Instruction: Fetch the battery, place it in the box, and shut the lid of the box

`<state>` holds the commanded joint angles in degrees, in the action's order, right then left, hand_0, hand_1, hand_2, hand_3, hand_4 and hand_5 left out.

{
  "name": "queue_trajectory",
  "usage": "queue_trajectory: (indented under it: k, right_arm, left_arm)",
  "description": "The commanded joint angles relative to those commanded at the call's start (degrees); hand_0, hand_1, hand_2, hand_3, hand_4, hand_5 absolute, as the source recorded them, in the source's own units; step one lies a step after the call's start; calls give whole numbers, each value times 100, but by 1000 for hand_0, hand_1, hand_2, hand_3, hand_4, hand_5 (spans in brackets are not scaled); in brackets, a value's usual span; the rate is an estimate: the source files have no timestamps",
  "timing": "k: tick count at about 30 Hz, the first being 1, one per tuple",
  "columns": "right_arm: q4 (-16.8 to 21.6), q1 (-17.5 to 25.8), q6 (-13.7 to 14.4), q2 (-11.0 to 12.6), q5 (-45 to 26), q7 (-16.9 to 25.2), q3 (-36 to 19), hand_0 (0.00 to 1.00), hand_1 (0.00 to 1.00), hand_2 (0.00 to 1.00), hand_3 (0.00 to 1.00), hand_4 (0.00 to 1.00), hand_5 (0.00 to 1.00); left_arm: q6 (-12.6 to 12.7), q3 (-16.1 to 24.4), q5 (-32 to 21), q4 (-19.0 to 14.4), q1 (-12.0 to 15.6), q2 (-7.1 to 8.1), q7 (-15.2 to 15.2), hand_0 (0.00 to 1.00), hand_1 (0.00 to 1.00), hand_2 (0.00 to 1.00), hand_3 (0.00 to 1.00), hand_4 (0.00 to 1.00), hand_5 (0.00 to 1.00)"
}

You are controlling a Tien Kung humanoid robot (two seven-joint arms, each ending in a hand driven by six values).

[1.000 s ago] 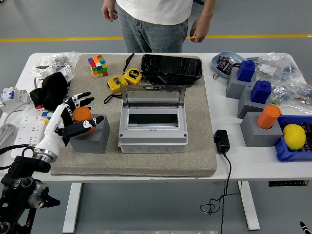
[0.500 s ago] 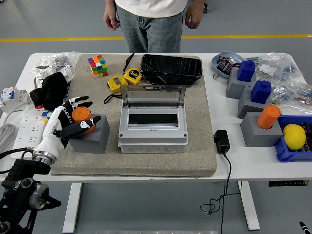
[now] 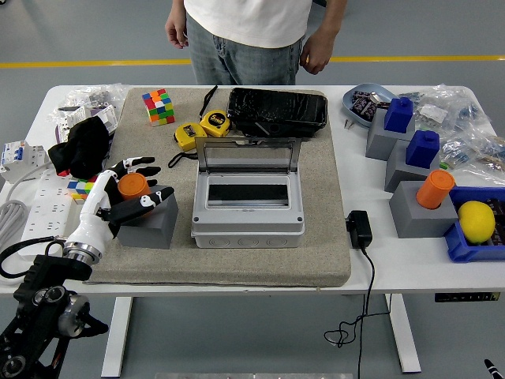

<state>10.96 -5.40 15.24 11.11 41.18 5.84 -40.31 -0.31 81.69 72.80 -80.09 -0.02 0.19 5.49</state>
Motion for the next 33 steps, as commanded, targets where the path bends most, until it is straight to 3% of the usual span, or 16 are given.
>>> queue_trajectory:
  k: [5, 6, 11, 12, 23, 24, 30, 31, 33]
  right_arm:
    - [-1, -5, -2, -3, 5, -5, -5, 798, 752, 733, 762, 998, 998]
    - [0, -9, -3, -3, 7, -5, -11, 798, 752, 733, 762, 998, 998]
    - [-1, -15, -1, -6, 14, -8, -22, 798, 752, 733, 762, 998, 998]
    - [-3, -15, 0, -5, 11, -7, -19, 798, 752, 733, 762, 998, 998]
    - [-2, -21, -1, -2, 26, -9, -40, 799, 752, 733, 762, 998, 998]
    - [-1, -22, -1, -3, 28, -9, -41, 799, 752, 733, 762, 998, 998]
    - [-7, -25, 1, -1, 24, -9, -37, 799, 752, 733, 762, 998, 998]
    - [-8, -25, 1, -1, 22, -9, -36, 798, 752, 733, 761, 998, 998]
    - [-7, -24, 0, -1, 23, -9, -36, 798, 752, 733, 761, 998, 998]
  left_arm:
    - [65, -60, -38, 9, -55, 2, 14, 665, 734, 575, 601, 998, 2]
    - [83, -72, -41, 10, -62, 3, 14, 583, 655, 465, 500, 998, 2]
    - [110, -83, 4, 17, -72, 1, -6, 583, 655, 465, 500, 998, 2]
    - [121, -82, 17, 24, -74, 0, -8, 548, 595, 427, 469, 998, 2]
    - [236, -149, 140, 65, -87, 1, -10, 526, 551, 406, 442, 998, 2]
    - [257, -164, 133, 72, -92, 2, -5, 470, 477, 359, 379, 995, 2]
    - [339, -221, 138, 96, -123, 9, 10, 470, 477, 359, 379, 995, 2]
    - [346, -230, 156, 101, -129, 10, 8, 291, 408, 306, 297, 995, 2]
    - [356, -244, 209, 111, -136, 12, 2, 291, 408, 306, 297, 995, 2]
